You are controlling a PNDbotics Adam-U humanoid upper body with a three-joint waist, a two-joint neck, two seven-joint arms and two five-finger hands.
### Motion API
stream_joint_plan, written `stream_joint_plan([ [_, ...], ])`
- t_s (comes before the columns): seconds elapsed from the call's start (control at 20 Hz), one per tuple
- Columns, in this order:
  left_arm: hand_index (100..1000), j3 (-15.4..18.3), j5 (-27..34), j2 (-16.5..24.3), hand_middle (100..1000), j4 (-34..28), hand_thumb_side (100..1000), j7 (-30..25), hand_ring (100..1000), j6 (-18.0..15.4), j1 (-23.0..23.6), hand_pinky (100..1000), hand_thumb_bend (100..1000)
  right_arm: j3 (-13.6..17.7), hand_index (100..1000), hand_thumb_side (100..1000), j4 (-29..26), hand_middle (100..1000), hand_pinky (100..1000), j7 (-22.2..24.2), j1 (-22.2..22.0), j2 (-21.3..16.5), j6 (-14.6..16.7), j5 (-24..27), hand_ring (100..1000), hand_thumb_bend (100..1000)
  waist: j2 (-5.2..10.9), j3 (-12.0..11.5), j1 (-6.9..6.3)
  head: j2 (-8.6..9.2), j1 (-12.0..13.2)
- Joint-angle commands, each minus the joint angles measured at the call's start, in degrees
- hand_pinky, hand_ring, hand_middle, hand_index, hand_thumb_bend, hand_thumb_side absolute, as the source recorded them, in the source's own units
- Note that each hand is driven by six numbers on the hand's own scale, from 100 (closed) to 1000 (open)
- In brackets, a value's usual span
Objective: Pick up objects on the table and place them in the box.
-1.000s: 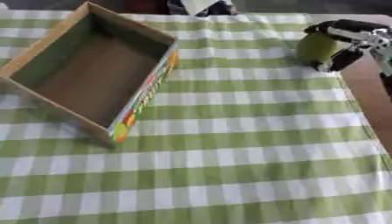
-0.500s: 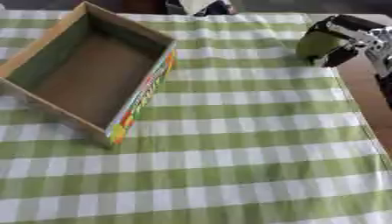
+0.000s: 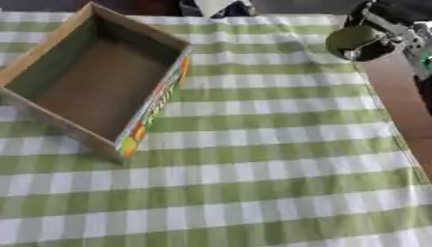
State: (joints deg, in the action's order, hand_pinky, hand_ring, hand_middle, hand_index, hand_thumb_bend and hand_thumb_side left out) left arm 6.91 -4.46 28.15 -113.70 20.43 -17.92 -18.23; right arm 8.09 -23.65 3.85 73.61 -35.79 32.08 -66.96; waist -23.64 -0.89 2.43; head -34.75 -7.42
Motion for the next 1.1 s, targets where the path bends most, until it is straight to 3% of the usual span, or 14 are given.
stream_joint_plan([
  [0.05,737,0.42,0.25,1.09,611,-0.89,616,0.07,675,-0.01,-0.26,659,100,-0.08,520,100,-2.4,547,712,-1.17,1.45,-2.15,1.51,0.93,685,209,2.01,0.17,-0.08,-0.25,0.09],
  [0.3,737,0.48,0.36,1.18,611,-0.89,622,0.25,675,0.01,0.03,659,100,-0.42,524,100,-6.59,548,704,-0.11,1.54,-3.05,4.83,3.53,680,203,2.67,0.56,0.01,-0.81,0.29],
  [0.35,737,0.49,0.37,1.21,611,-0.89,617,0.27,675,0.04,0.11,659,100,-0.76,524,100,-7.62,547,700,0.4,1.62,-3.31,5.76,4.19,677,258,2.85,0.69,0.06,-0.96,0.35],
  [0.8,738,0.62,0.58,1.27,609,-0.89,619,0.55,674,0.2,0.59,659,100,-4.68,566,100,-15.61,582,678,4.68,1.82,-3.57,11.86,9.53,671,397,4.24,0.87,0.63,-1.42,0.79],
  [0.85,738,0.61,0.61,1.27,609,-0.89,619,0.55,674,0.2,0.58,659,100,-5.37,569,128,-16.56,584,675,4.89,1.87,-3.5,12.11,9.85,680,418,4.34,0.83,0.7,-1.46,0.81],
  [0.9,738,0.61,0.63,1.28,608,-0.89,619,0.55,674,0.21,0.58,659,100,-6.0,564,238,-17.56,582,676,4.74,1.92,-3.43,12.09,9.94,690,437,4.41,0.78,0.76,-1.48,0.82],
  [0.95,739,0.61,0.65,1.28,608,-0.89,619,0.57,674,0.22,0.58,659,100,-6.63,563,269,-18.52,582,676,4.19,1.93,-3.34,11.85,9.88,691,441,4.45,0.72,0.82,-1.49,0.83],
  [1.1,739,0.6,0.7,1.28,608,-0.89,619,0.58,674,0.22,0.57,659,100,-7.66,563,269,-19.61,582,676,2.8,1.81,-3.18,11.09,9.43,693,441,4.49,0.66,0.87,-1.5,0.83],
])
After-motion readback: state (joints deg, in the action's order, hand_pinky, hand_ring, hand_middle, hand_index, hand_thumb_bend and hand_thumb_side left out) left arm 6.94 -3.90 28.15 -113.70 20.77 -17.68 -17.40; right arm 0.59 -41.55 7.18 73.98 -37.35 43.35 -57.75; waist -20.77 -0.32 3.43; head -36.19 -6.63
